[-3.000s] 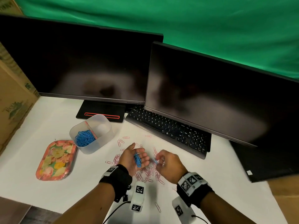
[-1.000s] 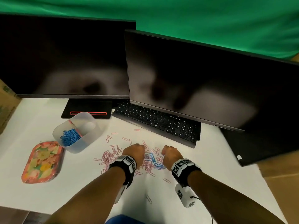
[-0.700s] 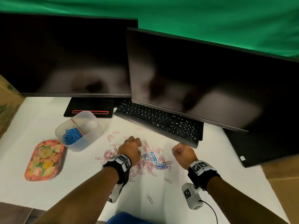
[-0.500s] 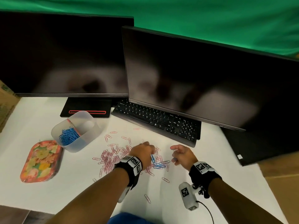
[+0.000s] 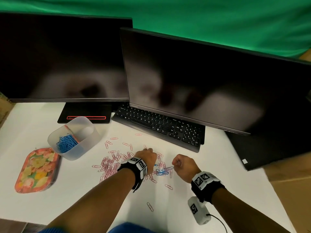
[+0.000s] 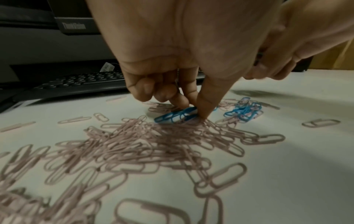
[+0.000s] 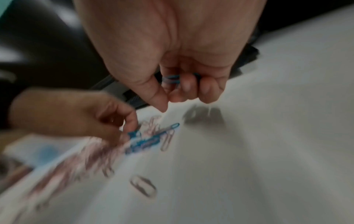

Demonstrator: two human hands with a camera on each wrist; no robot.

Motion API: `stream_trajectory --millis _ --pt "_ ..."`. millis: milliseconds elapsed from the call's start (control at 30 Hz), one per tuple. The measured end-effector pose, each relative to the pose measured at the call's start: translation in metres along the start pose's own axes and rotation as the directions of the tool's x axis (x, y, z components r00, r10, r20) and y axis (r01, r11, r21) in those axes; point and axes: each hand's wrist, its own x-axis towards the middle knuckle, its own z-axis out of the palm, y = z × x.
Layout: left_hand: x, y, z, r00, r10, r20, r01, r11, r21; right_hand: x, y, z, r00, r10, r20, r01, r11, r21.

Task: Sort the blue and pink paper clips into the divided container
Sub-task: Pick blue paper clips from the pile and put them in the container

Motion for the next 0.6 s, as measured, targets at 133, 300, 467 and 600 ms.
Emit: stream_trajectory --millis 133,300,467,600 --pt "-0.001 -0.004 0.001 0.995 0.034 -0.094 -0.035 0.999 -0.011 -0.002 -0.003 0.009 0.992 -0.101 0.073 0.118 0.950 -0.291" --pt "-0.010 -0.015 0.005 0.949 -0.104 -0.299 -0.042 0.895 -0.443 0.003 -0.011 0.012 0.992 -0.083 0.095 0.114 0.914 -0.389" --pt "-0.012 -0.020 0.018 0.972 -0.200 -0.125 -0.021 0.454 -0.891 0.002 -0.010 0.010 0.989 -0.022 0.147 0.074 0.932 -0.355" --pt "-0.017 -0.016 0.016 0.977 -0.203 0.067 0.060 -0.042 -0.997 0.000 -0.006 0.001 0.991 0.048 0.128 -0.032 0.992 -0.121"
